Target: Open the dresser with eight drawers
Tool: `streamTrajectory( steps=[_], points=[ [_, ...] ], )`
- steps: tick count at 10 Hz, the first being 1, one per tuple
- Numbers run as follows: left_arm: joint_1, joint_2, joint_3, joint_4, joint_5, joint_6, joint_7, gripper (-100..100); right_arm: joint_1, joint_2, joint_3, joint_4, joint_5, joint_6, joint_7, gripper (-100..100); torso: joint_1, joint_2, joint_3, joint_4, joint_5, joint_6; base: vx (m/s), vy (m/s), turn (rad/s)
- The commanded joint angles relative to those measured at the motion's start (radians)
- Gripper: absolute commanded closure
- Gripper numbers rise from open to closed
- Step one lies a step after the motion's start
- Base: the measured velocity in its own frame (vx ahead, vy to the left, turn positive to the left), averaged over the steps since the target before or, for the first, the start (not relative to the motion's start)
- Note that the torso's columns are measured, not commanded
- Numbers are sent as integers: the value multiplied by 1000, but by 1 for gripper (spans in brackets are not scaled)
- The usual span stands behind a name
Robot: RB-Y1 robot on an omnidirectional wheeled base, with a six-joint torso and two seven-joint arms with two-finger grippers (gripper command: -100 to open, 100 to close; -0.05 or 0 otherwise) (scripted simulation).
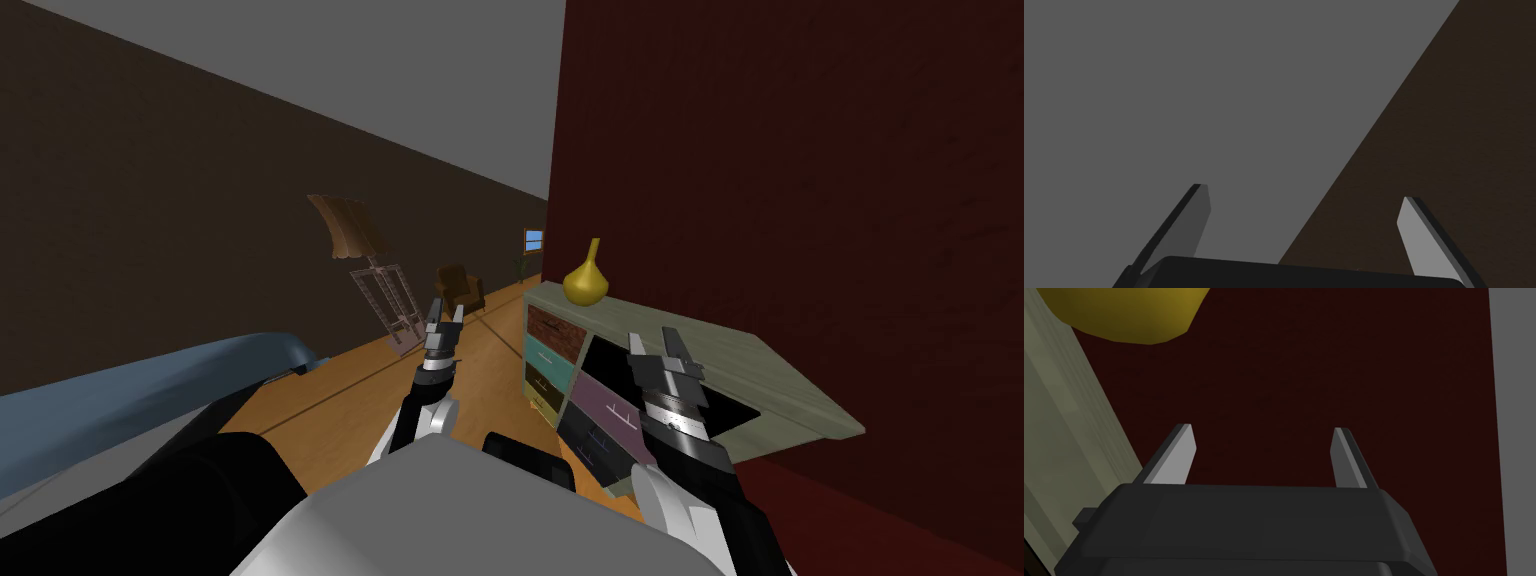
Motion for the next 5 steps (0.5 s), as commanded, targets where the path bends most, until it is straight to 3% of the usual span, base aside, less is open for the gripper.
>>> streamTrajectory(
  steps=[1, 5],
  points=[
    [0, 0, 0, 0, 0, 0, 0, 0, 0, 0, 0, 0, 0, 0, 0, 0, 0, 40, -82, 41, 0, 0, 0, 0, 0],
    [0, 0, 0, 0, 0, 0, 0, 0, 0, 0, 0, 0, 0, 0, 0, 0, 0, 322, -644, 322, 0, 0, 0, 0, 0]
  ],
)
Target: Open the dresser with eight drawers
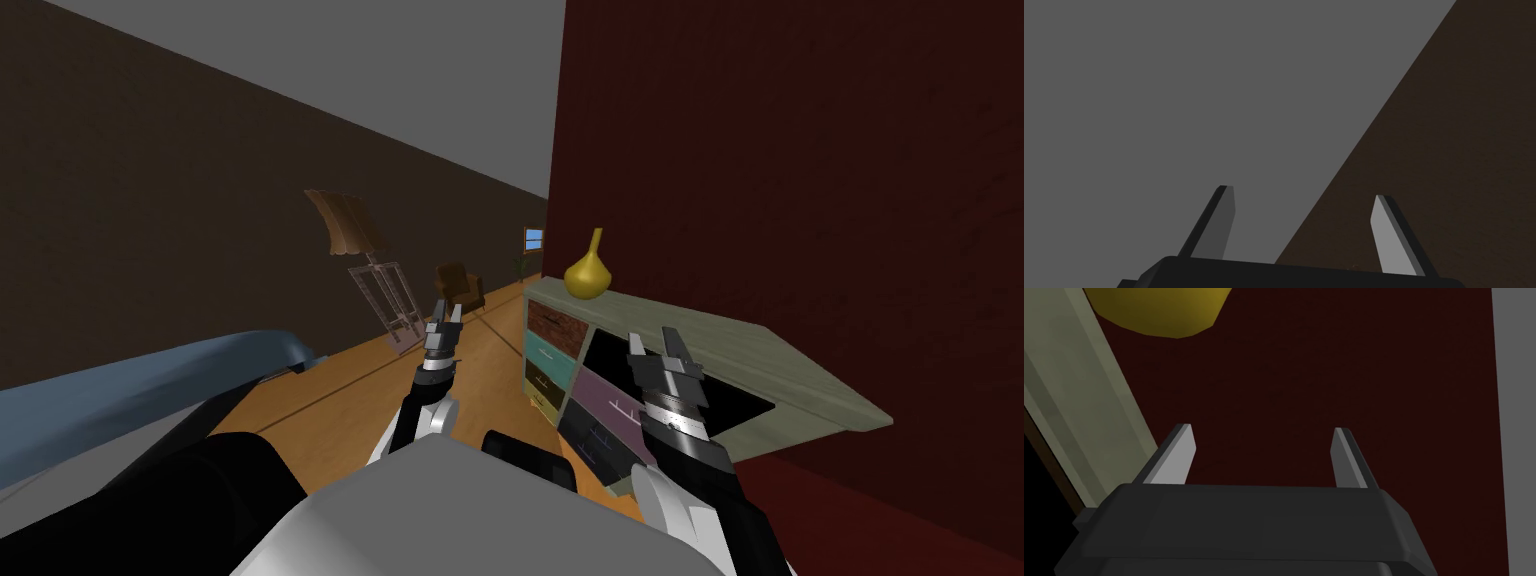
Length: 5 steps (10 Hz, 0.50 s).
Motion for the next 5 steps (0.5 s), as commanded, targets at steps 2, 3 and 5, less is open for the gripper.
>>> streamTrajectory(
  steps=[2, 3, 5],
  points=[
    [0, 0, 0, 0, 0, 0, 0, 0, 0, 0, 0, 0, 0, 0, 0, 0, 0, 148, -295, 148, 0, 0, 0, 0, 0],
    [0, 0, 0, 0, 0, 0, 0, 0, 0, 0, 0, 0, 0, 0, 0, 0, 0, 222, -442, 221, 0, 0, 0, 0, 0],
    [0, 0, 0, 0, 0, 0, 0, 0, -4, -29, -1, 8, 21, 8, 5, -100, 0, 369, -738, 369, 0, 0, 5, 7, 6]
  ],
)
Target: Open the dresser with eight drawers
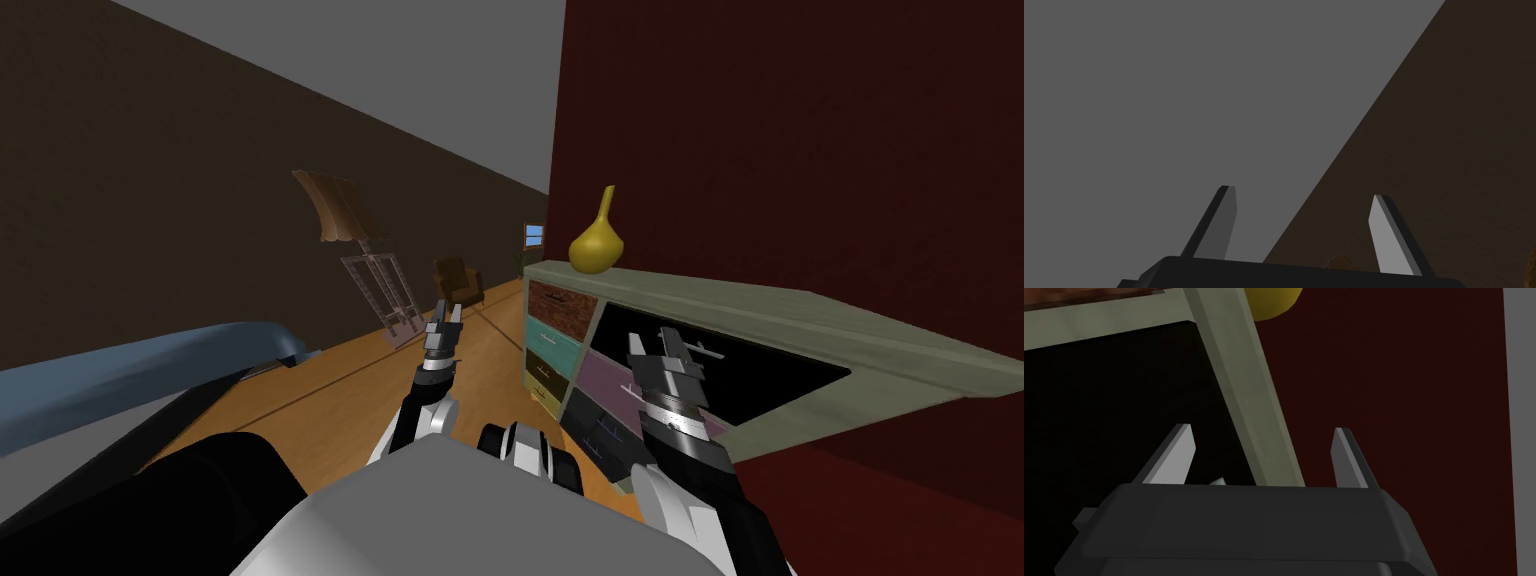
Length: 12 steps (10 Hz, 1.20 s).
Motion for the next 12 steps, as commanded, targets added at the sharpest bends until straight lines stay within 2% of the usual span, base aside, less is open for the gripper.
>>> streamTrajectory(
  steps=[1, 4, 7, 12],
  points=[
    [0, 0, 0, 0, 0, 0, 0, 0, -8, -48, -3, 15, 42, 15, 11, -100, 1, 34, -69, 33, 0, 0, 9, 32, 17],
    [0, 0, 0, 0, 0, 0, 0, 0, -27, -99, -10, 49, 134, 52, 37, -100, 2, 46, -94, 46, 0, 0, 14, 64, 26],
    [0, 0, 0, 0, 0, 0, 0, 0, -35, -112, -13, 62, 189, 67, 49, -100, -1, 46, -94, 47, 0, 0, 24, 57, 18],
    [0, 0, 0, 0, 0, 0, 0, 0, -66, -143, -26, 109, 332, 124, 93, -100, 0, 46, -94, 47, 0, 0, 23, 60, 26]
  ],
)
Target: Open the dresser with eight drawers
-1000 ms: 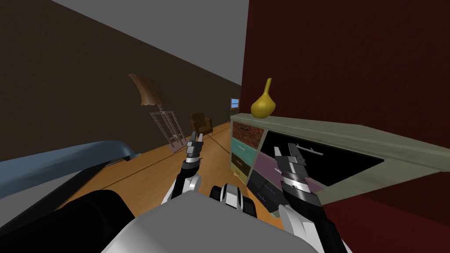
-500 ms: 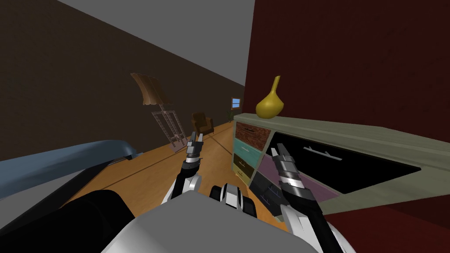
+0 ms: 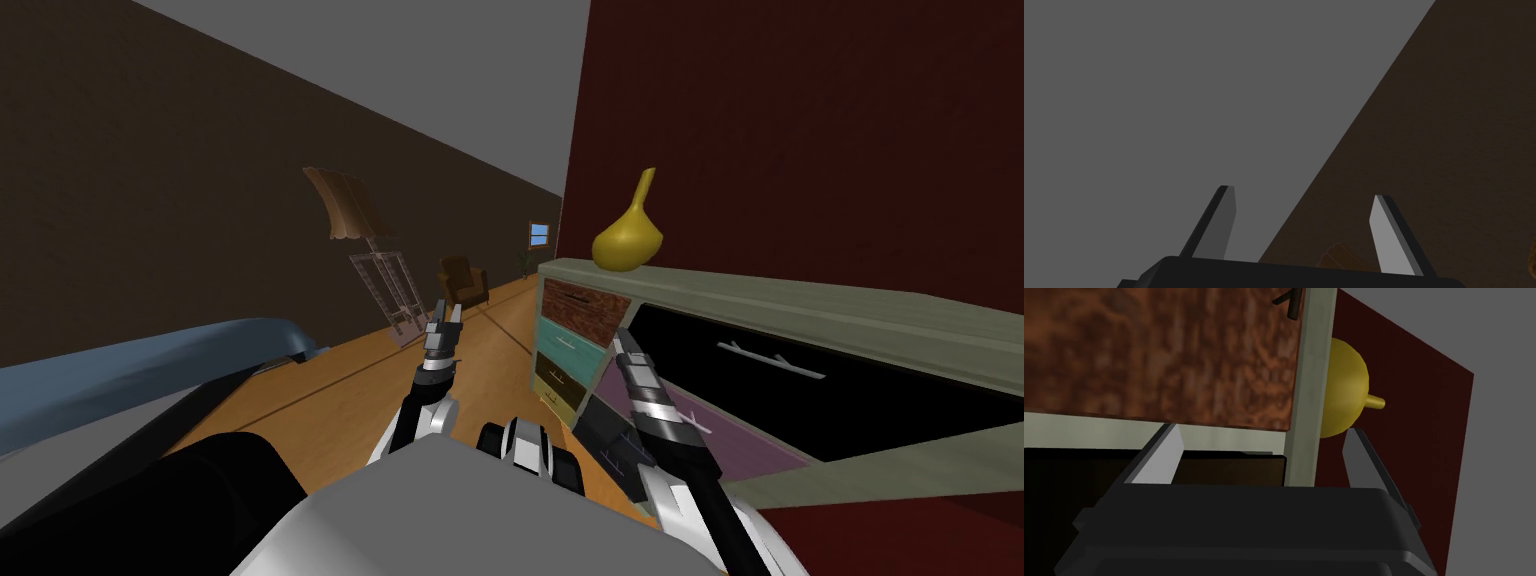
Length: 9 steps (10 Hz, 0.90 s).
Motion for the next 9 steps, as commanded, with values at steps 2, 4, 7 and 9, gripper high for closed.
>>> streamTrajectory(
  steps=[2, 4, 7, 9],
  points=[
    [0, 0, 0, 0, 0, 0, 0, 0, -24, -19, -11, 35, 105, 45, 34, -100, -1, 0, 0, 0, 0, 0, 29, 63, 31],
    [0, 0, 0, 0, 0, 0, 0, 0, -35, -25, -16, 52, 163, 67, 51, -100, -1, 0, 0, 0, 0, 0, 32, 68, 31],
    [0, 0, 0, 0, 0, 0, 0, 0, -47, -30, -21, 70, 259, 91, 69, -100, 0, 0, 0, 0, 0, 0, 29, 72, 27],
    [0, 0, 0, 0, 0, 0, 0, 0, -60, -34, -26, 89, 321, 116, 88, -100, 0, 0, 0, 0, 0, 0, 24, 79, 34]
  ],
)
